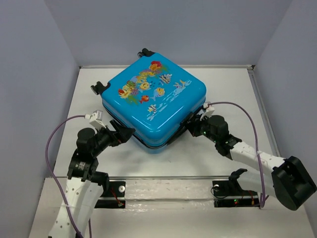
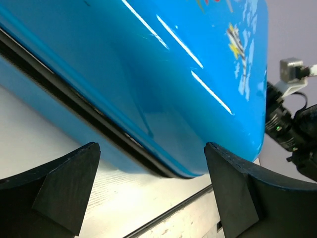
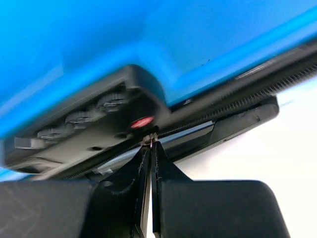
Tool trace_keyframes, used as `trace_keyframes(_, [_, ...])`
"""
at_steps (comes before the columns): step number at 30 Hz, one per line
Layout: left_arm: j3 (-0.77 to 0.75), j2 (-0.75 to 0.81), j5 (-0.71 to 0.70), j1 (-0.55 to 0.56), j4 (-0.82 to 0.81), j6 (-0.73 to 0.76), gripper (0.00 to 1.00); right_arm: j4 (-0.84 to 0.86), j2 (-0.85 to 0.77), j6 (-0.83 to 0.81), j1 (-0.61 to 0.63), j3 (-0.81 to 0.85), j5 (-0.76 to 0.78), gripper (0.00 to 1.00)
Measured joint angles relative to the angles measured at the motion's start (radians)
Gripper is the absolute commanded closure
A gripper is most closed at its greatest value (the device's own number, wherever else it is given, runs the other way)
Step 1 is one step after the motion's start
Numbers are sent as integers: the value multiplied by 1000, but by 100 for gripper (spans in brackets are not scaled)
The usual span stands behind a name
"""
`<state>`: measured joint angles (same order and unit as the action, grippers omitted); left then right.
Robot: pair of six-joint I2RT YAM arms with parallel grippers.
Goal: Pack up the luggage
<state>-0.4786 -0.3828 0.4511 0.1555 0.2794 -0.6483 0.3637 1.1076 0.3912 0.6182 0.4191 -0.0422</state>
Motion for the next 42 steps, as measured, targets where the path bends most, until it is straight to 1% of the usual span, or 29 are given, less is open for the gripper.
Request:
trace_keyframes(3, [0, -58, -25, 36, -31, 0, 1, -33, 6, -17, -71, 50, -50, 93])
trace_keyframes(8, [3, -90, -76, 143, -79, -4, 2, -91, 3, -36, -108, 88, -79, 93])
trace_keyframes(11, [27, -99, -99, 247, -125, -18, 2, -114, -11, -28, -108, 88, -98, 93])
trace_keyframes(13, [56, -135, -143, 374, -162, -39, 3, -130, -29, -20, -108, 82, -111, 93])
trace_keyframes(16, [112, -166, -240, 531, -188, -90, 7, -143, -68, -4, -105, 56, -134, 93])
trace_keyframes(20, [159, -187, -357, 638, -200, -147, 9, -171, -131, 8, -63, 21, -142, 93])
trace_keyframes(23, [170, -209, -409, 664, -253, -164, 9, -177, -152, 16, -7, 5, -138, 93])
trace_keyframes(26, [170, -259, -422, 684, -311, -165, 9, -173, -152, 33, 93, -10, -124, 93])
trace_keyframes(30, [169, -356, -425, 705, -404, -167, 9, -150, -152, 77, 278, -24, -60, 93])
trace_keyframes(31, [166, -380, -424, 709, -421, -167, 9, -146, -151, 84, 301, -25, -46, 93])
trace_keyframes(34, [151, -442, -431, 716, -475, -165, 10, -117, -137, 124, 425, -26, 58, 93])
trace_keyframes(35, [141, -467, -433, 718, -490, -164, 10, -89, -112, 138, 478, -25, 113, 93])
trace_keyframes(38, [118, -509, -441, 723, -500, -161, 10, -27, -8, 164, 577, -2, 238, 93])
trace_keyframes(40, [104, -529, -444, 724, -498, -155, 10, 1, 61, 175, 621, 24, 309, 93])
trace_keyframes(41, [92, -541, -446, 725, -494, -149, 10, 23, 104, 188, 643, 40, 320, 93])
trace_keyframes(42, [76, -557, -448, 726, -502, -148, 10, 45, 136, 201, 663, 45, 293, 93])
